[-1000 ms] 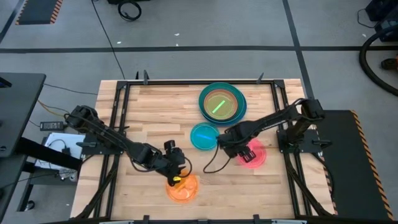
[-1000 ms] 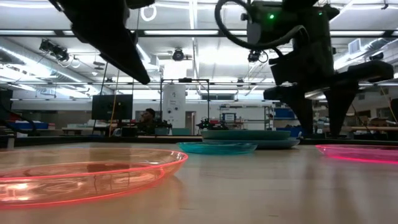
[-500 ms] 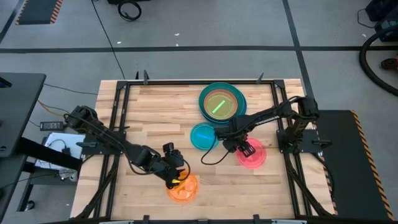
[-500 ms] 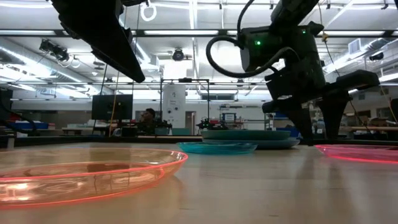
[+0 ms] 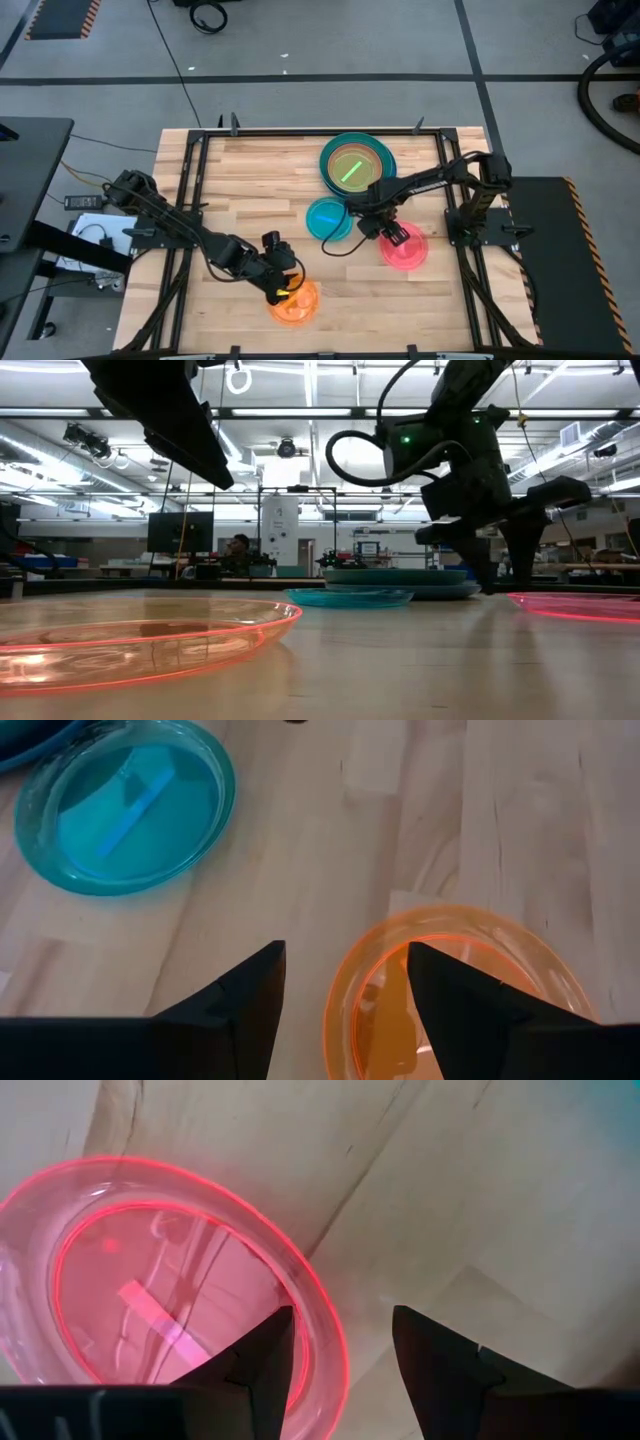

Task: Stack plastic plates
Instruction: Stack the red plate on top of the green plate

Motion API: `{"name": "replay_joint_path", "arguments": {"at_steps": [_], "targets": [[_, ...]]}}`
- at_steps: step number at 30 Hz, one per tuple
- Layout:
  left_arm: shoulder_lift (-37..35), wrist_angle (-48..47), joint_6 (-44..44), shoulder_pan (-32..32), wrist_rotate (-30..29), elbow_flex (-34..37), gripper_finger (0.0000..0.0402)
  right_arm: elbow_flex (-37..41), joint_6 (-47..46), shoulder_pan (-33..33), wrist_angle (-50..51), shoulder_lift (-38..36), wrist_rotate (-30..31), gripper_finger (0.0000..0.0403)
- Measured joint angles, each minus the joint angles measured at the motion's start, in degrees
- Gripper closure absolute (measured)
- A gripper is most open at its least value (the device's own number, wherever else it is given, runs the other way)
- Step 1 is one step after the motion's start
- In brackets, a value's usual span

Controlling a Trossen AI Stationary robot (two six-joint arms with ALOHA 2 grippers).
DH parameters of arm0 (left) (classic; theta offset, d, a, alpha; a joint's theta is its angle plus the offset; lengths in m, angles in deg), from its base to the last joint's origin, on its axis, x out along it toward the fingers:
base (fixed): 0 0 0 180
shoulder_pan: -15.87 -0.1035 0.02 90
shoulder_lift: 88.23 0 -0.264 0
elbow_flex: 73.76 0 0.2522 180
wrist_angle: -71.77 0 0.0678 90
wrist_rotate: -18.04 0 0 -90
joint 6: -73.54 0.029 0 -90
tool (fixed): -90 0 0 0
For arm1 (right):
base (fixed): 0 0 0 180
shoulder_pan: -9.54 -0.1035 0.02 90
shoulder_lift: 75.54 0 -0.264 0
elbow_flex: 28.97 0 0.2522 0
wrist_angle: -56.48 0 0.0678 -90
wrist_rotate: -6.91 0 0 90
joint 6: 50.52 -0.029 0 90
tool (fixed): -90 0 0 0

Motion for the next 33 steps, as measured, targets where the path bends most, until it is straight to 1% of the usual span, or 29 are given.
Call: {"name": "replay_joint_path", "arguments": {"at_steps": [7,11,17,20,25,33], "targets": [[0.0,1.25,0.04,0.0,-0.02,0.0,0.0184,0.0,0.6,1.05,-0.12,0.0,-0.18,0.0223],[0.0,1.23,0.05,-0.04,-0.02,0.0,0.0184,0.89,2.72,1.26,-0.32,0.0,-0.2,0.0224],[0.0,1.56,-0.24,-0.02,-0.02,0.0,0.0184,2.77,3.0,1.76,-0.59,0.0,-0.21,0.0238],[0.0,1.58,0.0,-0.02,-0.02,0.0,0.0184,3.47,3.09,1.74,-0.81,0.0,-0.23,0.0255],[0.0,1.66,-0.03,-0.02,-0.04,0.0,0.0184,4.73,2.91,1.79,-2.32,-0.28,-0.09,0.0296],[0.0,1.67,0.55,-0.02,-0.06,0.0,0.0184,4.6,0.18,1.74,-2.47,-0.15,-0.11,0.0356]]}}
